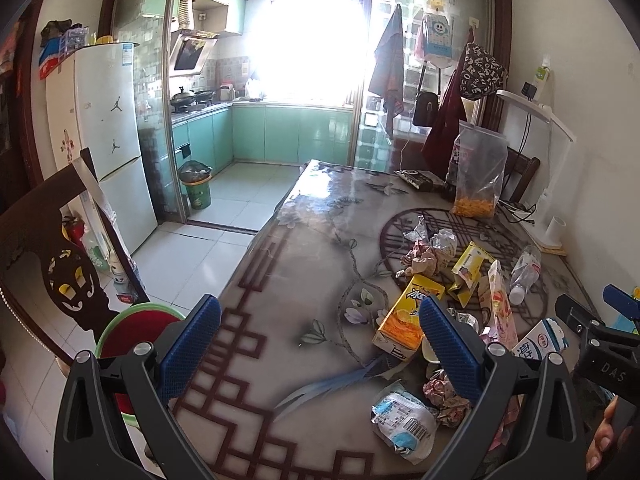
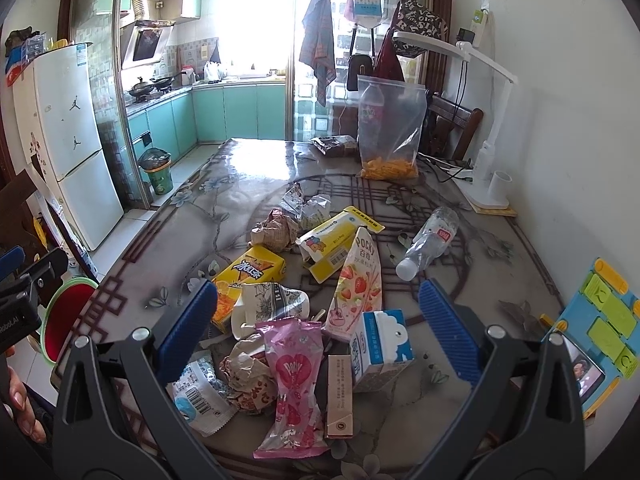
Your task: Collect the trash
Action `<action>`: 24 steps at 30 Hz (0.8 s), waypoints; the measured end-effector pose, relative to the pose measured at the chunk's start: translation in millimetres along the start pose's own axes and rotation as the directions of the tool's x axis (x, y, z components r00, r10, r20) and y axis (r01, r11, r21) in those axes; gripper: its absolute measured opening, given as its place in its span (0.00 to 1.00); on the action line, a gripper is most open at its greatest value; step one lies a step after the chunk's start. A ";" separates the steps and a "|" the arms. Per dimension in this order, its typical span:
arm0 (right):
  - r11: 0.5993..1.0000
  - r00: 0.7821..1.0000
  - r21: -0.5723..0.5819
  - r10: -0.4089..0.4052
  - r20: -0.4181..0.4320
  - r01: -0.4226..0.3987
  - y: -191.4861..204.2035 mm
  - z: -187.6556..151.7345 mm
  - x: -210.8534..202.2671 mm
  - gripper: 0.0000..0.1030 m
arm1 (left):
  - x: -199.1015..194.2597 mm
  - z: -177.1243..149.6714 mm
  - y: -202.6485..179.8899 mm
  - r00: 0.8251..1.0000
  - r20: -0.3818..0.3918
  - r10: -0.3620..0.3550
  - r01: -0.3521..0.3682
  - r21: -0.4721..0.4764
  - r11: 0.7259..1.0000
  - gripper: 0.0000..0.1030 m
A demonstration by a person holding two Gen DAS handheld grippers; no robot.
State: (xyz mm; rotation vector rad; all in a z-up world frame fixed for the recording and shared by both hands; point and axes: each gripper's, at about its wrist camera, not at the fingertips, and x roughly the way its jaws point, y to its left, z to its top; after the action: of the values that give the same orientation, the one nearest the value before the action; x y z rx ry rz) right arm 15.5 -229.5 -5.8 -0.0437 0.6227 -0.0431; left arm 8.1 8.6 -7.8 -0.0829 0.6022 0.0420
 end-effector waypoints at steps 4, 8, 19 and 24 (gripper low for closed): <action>1.000 1.000 -0.006 -0.004 -0.005 0.004 1.0 -1.3 2.0 0.97 | 0.0 0.6 -1.0 0.998 -0.011 -0.058 0.058 0.006 0.998 0.92; 1.000 1.000 0.002 -0.004 -0.010 0.004 -0.7 -1.9 3.9 0.97 | 1.8 0.8 -2.2 0.997 -0.024 -0.079 0.079 0.008 0.997 0.92; 1.000 1.000 -0.008 -0.026 -0.002 0.026 -10.1 -1.3 3.0 0.97 | 13.2 -9.6 -9.7 0.983 -0.124 -0.136 0.143 0.048 0.989 0.92; 0.999 0.999 0.012 0.031 -0.042 -0.031 -23.2 -4.3 8.9 0.97 | 45.7 -55.4 -16.9 0.935 -0.299 -0.192 0.190 -0.036 0.981 0.92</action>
State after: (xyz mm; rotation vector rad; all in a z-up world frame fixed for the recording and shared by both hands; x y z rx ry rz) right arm 19.6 -253.3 -13.3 -0.0226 0.6652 -0.0175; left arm 15.6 -12.5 -78.1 -0.1555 0.8971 -0.1605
